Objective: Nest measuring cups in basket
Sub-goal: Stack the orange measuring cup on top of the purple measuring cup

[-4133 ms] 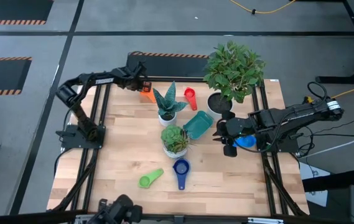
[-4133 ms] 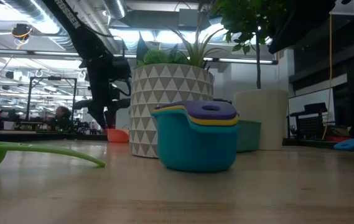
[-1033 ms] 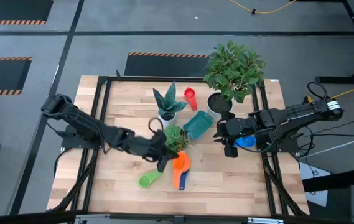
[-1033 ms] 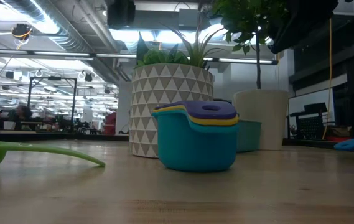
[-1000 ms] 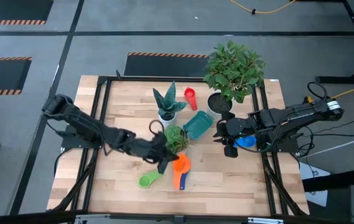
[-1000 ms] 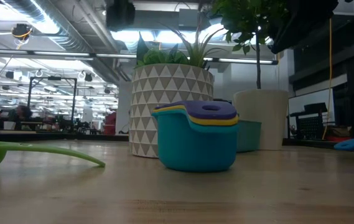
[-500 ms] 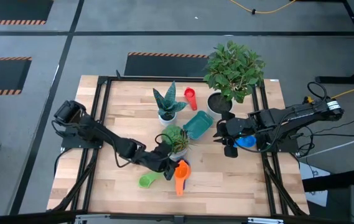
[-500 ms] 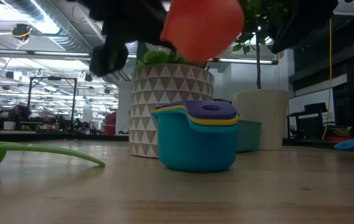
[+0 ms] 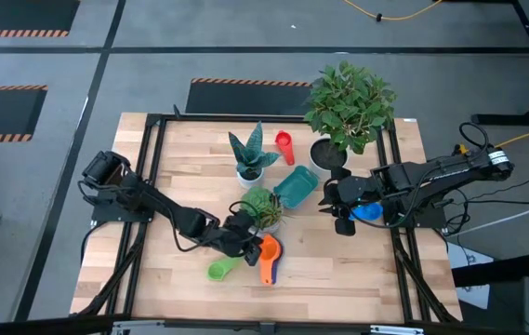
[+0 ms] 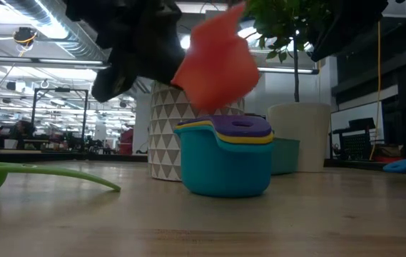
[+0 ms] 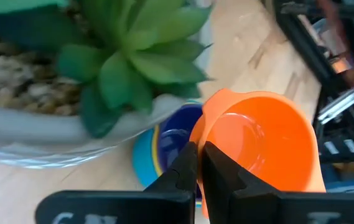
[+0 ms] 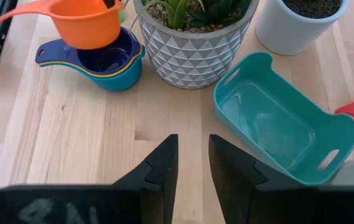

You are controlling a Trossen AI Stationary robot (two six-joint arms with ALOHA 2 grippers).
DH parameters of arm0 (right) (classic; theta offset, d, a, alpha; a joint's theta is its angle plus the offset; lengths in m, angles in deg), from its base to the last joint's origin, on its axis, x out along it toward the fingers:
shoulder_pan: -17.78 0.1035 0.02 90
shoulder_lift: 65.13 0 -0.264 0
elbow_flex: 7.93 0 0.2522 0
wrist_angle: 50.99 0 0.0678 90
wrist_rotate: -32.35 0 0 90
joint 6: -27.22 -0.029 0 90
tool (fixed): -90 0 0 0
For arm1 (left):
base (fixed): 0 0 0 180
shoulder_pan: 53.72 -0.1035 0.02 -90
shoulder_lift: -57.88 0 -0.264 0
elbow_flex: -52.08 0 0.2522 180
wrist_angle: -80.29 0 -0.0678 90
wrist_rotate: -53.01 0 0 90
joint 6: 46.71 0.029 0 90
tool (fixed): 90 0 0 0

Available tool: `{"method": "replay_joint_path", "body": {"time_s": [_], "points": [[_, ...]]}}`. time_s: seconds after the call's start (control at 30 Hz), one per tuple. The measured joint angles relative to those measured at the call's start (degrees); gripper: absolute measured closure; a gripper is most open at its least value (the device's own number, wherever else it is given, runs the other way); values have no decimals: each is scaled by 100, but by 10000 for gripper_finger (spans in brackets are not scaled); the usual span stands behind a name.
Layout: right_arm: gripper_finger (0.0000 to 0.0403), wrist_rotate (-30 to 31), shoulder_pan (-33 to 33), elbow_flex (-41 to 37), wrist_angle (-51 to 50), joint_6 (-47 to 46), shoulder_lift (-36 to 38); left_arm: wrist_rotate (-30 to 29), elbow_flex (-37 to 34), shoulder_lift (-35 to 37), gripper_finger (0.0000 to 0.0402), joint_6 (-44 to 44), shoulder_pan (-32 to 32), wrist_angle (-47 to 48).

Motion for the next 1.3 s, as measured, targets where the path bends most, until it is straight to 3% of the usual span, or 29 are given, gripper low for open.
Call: {"method": "replay_joint_path", "body": {"time_s": [0.8,1.3], "points": [[308,0,0,-1,1,-1,0,-15,-5,-193,388,-53,-15,-3],[308,-123,-2,-859,771,-24,-2,90,-4,-411,388,-437,-20,-300]]}}
